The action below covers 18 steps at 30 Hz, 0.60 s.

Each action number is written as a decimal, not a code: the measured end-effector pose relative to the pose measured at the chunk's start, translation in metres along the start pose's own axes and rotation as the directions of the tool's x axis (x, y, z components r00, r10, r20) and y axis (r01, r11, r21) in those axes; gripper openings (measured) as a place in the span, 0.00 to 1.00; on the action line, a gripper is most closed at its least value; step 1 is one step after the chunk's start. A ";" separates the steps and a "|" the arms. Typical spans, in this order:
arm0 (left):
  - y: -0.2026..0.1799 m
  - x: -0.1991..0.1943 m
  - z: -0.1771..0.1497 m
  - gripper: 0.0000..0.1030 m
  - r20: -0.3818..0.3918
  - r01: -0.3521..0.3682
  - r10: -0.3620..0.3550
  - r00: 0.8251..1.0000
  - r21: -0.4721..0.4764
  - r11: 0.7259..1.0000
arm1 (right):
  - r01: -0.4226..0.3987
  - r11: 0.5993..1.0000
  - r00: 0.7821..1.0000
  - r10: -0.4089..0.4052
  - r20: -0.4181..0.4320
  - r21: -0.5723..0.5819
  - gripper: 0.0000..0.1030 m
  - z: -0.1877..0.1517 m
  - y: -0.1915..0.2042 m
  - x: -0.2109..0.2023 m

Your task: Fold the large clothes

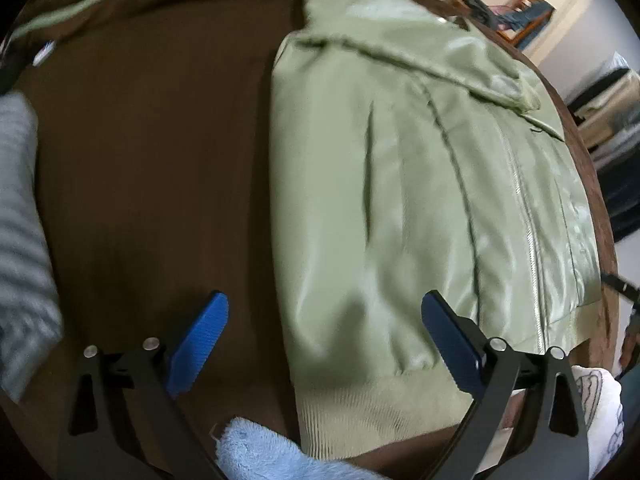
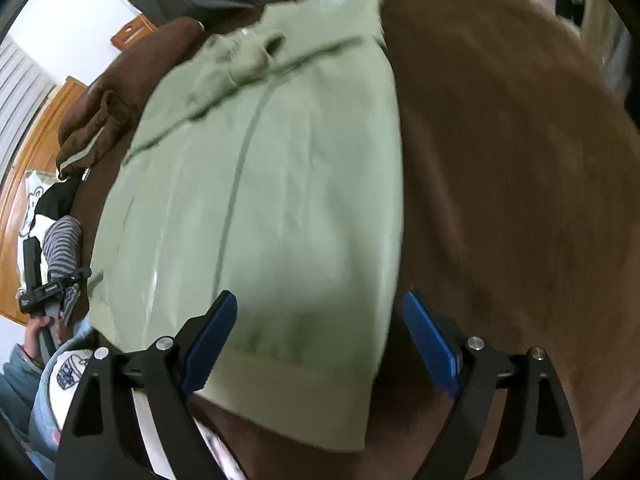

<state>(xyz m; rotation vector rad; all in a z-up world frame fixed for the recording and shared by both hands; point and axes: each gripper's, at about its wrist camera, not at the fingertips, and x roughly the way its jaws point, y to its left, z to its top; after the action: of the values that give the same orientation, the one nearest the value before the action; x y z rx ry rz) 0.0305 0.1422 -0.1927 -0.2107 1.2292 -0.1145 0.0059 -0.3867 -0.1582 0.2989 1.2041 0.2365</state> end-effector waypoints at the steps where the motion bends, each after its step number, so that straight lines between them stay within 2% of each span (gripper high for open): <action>1: 0.004 0.005 -0.008 0.92 -0.001 0.010 -0.011 1.000 -0.024 1.000 | -0.003 1.000 1.000 0.003 -0.009 0.007 0.82 -0.004 -0.002 0.002; 3: 0.009 0.013 -0.018 0.92 -0.011 0.047 -0.048 0.999 -0.049 0.998 | -0.037 0.998 0.999 0.037 -0.011 0.046 0.82 -0.014 -0.008 0.007; 8: 0.010 0.014 -0.025 0.94 0.042 0.086 -0.084 0.996 -0.051 0.995 | -0.096 0.985 0.995 0.091 0.041 0.141 0.83 -0.023 -0.020 0.014; 10: 0.011 0.013 -0.024 0.93 0.048 0.149 -0.146 0.988 -0.061 0.987 | -0.127 0.977 0.991 0.119 0.060 0.171 0.83 -0.022 -0.022 0.013; 13: 0.002 0.015 -0.027 0.92 0.027 0.218 -0.217 0.976 -0.038 0.975 | -0.142 0.975 0.989 0.134 0.059 0.169 0.83 -0.018 -0.016 0.016; 15: -0.004 0.017 -0.028 0.92 0.016 0.230 -0.229 0.973 -0.026 0.973 | -0.161 0.973 0.987 0.154 0.055 0.165 0.83 -0.016 -0.012 0.017; 18: -0.006 0.017 -0.027 0.92 0.026 0.285 -0.284 0.959 -0.073 0.956 | -0.168 0.974 0.985 0.163 0.050 0.152 0.83 -0.013 -0.003 0.019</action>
<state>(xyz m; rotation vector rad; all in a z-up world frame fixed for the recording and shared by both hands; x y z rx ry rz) 0.0105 0.1304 -0.2161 -0.4543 1.1836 -0.3155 -0.0001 -0.3821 -0.1802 0.5391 1.1641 0.2812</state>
